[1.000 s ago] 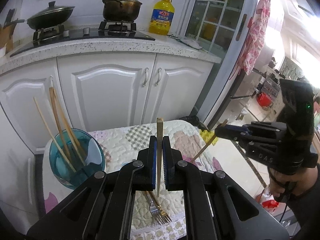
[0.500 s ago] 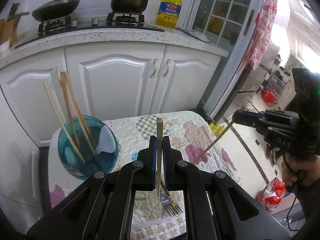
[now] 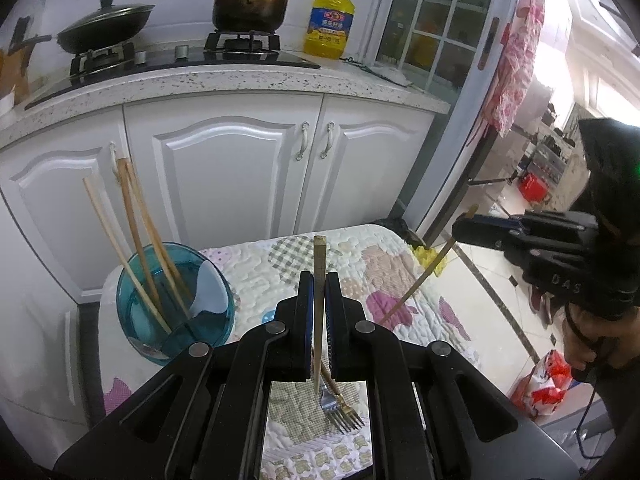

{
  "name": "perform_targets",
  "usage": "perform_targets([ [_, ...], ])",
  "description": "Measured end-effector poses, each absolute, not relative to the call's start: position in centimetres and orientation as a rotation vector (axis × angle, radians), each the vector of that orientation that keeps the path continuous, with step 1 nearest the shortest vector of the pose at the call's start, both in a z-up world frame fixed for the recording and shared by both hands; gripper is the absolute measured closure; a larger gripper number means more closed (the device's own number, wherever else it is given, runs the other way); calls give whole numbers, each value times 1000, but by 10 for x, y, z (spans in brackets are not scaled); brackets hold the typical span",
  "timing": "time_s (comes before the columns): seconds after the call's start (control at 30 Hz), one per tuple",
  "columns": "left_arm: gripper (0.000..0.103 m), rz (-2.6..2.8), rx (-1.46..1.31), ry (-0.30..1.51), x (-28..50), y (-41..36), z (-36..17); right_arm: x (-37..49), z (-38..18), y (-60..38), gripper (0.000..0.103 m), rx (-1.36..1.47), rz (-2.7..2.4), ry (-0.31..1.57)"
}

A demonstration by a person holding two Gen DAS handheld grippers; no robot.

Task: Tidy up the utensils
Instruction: 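Carry both held chopsticks up over the floral holder with both tools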

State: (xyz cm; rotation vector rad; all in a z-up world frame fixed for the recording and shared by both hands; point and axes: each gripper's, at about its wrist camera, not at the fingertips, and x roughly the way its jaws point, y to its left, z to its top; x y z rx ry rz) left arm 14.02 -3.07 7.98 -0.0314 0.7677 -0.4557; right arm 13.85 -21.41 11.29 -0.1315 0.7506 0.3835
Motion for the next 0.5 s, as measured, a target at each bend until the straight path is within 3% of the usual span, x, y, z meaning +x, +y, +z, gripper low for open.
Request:
perform_targets([
  [0.5, 99, -428, -47, 720, 140, -3, 113, 137, 136, -205, 98, -121, 402, 715],
])
